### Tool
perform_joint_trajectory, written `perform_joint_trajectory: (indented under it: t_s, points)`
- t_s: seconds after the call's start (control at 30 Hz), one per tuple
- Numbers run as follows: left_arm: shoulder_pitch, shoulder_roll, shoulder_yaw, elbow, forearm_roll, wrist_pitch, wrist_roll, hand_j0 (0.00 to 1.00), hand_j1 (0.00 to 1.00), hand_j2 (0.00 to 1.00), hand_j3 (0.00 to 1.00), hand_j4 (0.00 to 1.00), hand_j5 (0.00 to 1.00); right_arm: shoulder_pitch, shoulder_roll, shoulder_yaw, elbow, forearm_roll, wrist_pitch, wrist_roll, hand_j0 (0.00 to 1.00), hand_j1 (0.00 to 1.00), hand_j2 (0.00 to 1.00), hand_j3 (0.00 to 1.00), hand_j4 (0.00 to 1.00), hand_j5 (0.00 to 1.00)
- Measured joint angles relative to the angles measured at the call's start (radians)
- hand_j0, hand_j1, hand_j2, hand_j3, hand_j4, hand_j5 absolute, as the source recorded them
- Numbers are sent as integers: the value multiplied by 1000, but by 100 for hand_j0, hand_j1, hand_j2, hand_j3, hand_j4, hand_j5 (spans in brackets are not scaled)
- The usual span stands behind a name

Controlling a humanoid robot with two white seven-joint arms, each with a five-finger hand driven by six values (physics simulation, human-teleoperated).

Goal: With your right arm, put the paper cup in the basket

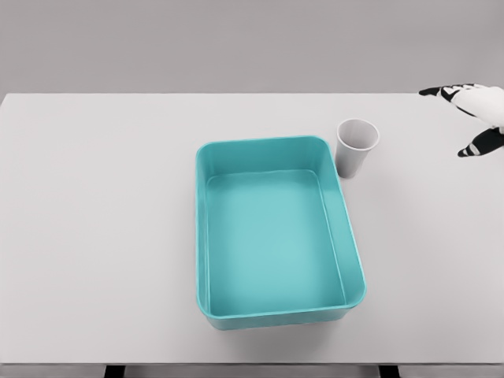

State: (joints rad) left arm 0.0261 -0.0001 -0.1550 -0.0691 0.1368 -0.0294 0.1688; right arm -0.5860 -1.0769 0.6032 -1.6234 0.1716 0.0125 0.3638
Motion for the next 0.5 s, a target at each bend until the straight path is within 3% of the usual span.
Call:
perform_joint_trajectory:
  t_s: [0.2,0.3,0.4,0.5]
  points:
    - [0,0,0,0,0,0,0,100,100,100,100,100,100,0,6,-2,-1,-30,-12,5,100,100,100,100,100,100]
    - [0,0,0,0,0,0,0,100,100,100,100,100,100,0,5,-15,29,-228,-108,125,100,100,100,100,100,100]
    - [0,0,0,0,0,0,0,100,100,100,100,100,100,0,14,-21,140,-444,-237,203,100,100,100,100,100,100]
    - [0,0,0,0,0,0,0,100,100,100,100,100,100,0,68,-16,251,-574,-303,231,100,100,100,100,100,100]
